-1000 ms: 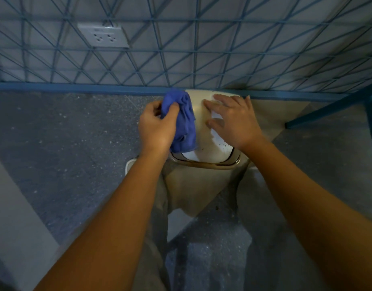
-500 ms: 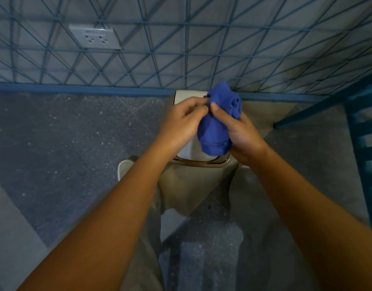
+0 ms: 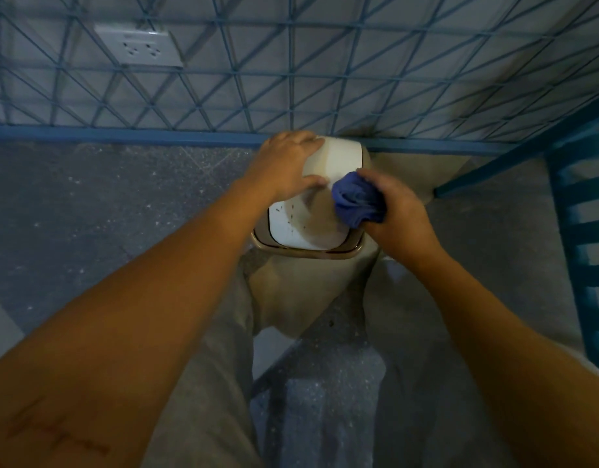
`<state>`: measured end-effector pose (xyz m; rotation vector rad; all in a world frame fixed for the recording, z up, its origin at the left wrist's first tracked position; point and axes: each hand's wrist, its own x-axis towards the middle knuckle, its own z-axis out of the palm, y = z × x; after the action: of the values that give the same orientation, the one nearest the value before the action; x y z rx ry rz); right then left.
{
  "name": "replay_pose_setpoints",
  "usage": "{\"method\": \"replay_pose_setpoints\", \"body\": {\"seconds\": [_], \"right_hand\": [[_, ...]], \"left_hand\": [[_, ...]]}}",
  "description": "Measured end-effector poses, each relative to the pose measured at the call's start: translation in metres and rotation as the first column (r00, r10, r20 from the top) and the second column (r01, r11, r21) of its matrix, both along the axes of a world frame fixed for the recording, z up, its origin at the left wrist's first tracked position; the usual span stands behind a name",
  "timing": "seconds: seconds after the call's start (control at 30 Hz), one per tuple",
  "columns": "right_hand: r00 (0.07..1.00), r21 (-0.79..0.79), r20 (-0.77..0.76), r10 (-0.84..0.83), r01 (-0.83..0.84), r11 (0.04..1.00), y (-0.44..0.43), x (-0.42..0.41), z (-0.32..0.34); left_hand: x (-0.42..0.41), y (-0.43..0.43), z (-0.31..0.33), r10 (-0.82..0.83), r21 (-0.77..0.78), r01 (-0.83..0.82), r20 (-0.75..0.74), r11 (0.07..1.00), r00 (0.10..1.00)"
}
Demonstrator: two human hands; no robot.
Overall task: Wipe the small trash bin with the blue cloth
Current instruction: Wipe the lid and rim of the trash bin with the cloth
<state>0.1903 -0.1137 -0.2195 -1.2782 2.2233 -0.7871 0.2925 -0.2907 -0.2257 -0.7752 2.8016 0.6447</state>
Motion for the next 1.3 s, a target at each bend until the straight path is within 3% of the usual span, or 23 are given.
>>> {"method": "replay_pose_setpoints", "body": {"seconds": [0.1, 0.37, 0.5, 0.63, 0.83, 0.93, 1.13, 1.3], "right_hand": [[0.987, 0.061, -0.156, 0.033, -0.024, 0.998, -0.002, 0.01, -0.014], [0.93, 0.139, -0.274, 0.245, -0.214, 0.967, 0.019, 0.035, -0.053], [0.938, 0.036, -0.302, 0.169, -0.166, 0.986, 0.009, 0.027, -0.044], [0.972, -0.018, -0.231, -0.045, 0.042, 0.999, 0.004, 0.026, -0.039], [0.917, 0.115, -0.362, 0.165, -0.131, 0.985, 0.015, 0.041, -0.057], [0.917, 0.062, -0.369, 0.151, -0.137, 0.989, 0.012, 0.04, -0.054], [0.926, -0.134, -0.373, -0.052, 0.001, 0.991, -0.009, 0.029, -0.042], [0.918, -0.029, -0.381, 0.112, -0.132, 0.991, 0.002, 0.043, -0.057]], "left_hand": [[0.0, 0.004, -0.002, -0.006, 0.001, 0.006, -0.014, 1.0, 1.0], [0.002, 0.008, -0.001, 0.03, 0.035, -0.029, -0.039, 0.999, 0.999], [0.002, 0.007, 0.0, 0.033, 0.038, -0.032, -0.04, 0.999, 0.999], [0.001, 0.007, 0.001, 0.036, 0.049, -0.034, -0.032, 0.998, 0.999], [0.001, 0.006, 0.0, 0.045, 0.049, -0.043, -0.033, 0.998, 0.998], [0.0, 0.007, 0.0, 0.041, 0.036, -0.04, -0.031, 0.999, 0.999], [0.0, 0.007, -0.001, 0.043, 0.037, -0.041, -0.05, 0.998, 0.998], [0.001, 0.008, -0.001, 0.048, 0.033, -0.046, -0.05, 0.998, 0.998]]}}
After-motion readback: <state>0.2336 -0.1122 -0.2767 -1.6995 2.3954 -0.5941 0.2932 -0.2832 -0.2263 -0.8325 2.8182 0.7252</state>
